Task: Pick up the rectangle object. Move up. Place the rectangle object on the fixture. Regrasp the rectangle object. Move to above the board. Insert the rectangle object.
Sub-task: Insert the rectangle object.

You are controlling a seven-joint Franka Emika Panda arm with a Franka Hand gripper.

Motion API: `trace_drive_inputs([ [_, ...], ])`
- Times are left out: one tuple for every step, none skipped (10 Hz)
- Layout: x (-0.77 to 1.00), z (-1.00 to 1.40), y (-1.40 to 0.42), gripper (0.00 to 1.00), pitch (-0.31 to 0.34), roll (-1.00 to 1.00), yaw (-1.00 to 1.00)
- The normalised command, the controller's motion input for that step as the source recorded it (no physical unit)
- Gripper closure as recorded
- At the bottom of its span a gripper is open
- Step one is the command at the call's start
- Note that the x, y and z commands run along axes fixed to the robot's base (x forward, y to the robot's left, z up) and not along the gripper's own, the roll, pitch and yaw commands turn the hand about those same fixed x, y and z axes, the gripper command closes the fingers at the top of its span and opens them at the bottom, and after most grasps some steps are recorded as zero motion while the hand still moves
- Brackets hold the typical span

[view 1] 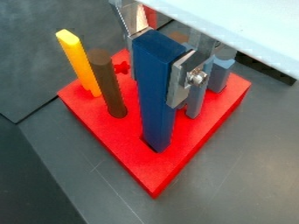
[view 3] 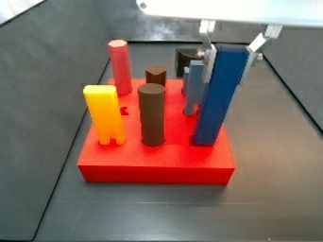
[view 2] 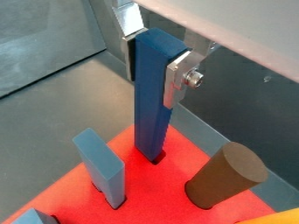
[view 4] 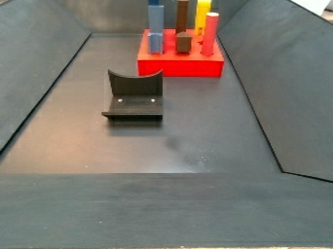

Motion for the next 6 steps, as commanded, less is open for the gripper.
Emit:
trace_drive_inputs([
  [0.04, -0.11, 0.0, 1.0, 0.03, 0.1, 0.08],
  [0.0, -0.15, 0.0, 1.0, 0.011, 0.11, 0.13],
  [0.0, -0.21, 0.0, 1.0, 0.0, 0.13, 0.17],
  [-0.06, -0.19, -0.03, 1.0, 0.0, 0.12, 0.14],
  [0.0, -0.17, -0.09, 1.0, 0.0, 0.06, 0.06],
  [0.0, -0.16, -0.05, 1.0, 0.0, 0.01, 0.0],
])
